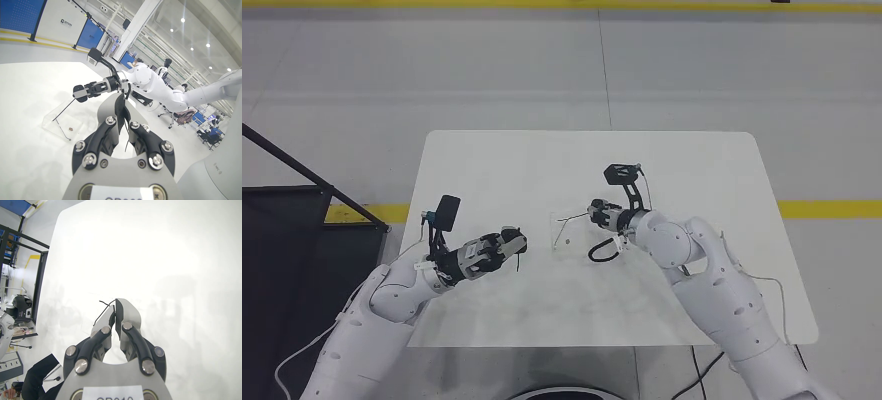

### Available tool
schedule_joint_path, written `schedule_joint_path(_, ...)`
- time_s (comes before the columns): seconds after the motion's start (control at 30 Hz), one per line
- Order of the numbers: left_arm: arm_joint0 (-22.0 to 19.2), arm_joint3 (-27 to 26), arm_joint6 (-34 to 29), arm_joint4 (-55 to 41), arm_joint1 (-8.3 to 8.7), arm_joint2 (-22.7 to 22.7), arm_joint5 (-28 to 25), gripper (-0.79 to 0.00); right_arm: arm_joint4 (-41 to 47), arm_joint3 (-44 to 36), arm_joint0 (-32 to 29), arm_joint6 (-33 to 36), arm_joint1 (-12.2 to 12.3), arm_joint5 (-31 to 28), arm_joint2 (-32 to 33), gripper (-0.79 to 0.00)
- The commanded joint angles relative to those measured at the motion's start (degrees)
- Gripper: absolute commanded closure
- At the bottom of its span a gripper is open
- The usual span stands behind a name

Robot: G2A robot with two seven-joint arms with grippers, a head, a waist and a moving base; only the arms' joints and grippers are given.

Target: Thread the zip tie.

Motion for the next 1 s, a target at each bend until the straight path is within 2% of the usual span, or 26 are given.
schedule_joint_path(0.0,0.0,0.0,0.0,0.0,0.00,0.0,0.0,0.000,-0.4,-2.6,-2.2,-1.0,0.4,0.5,1.3,0.000)
schedule_joint_path(0.23,0.0,0.0,0.0,0.0,0.00,0.0,0.0,0.000,-1.6,-12.2,-11.4,-3.0,2.0,-0.1,6.8,0.000)
schedule_joint_path(0.4,0.0,-0.1,0.2,0.2,-0.02,-0.1,0.3,0.000,1.7,-16.8,-17.4,-3.2,2.8,-1.5,11.3,0.000)
schedule_joint_path(0.47,0.2,-0.9,2.7,3.1,-0.27,-0.4,2.2,0.000,3.5,-17.2,-18.7,-3.1,3.0,-3.0,12.6,0.000)
schedule_joint_path(0.7,1.2,-0.4,21.8,18.2,-2.13,-1.3,5.1,0.000,10.1,-16.5,-21.6,-3.6,3.5,-9.3,16.1,0.000)
schedule_joint_path(0.97,0.9,3.2,43.6,42.2,-4.37,1.7,7.6,0.000,16.5,-16.3,-24.6,-4.7,3.8,-16.1,18.9,0.000)
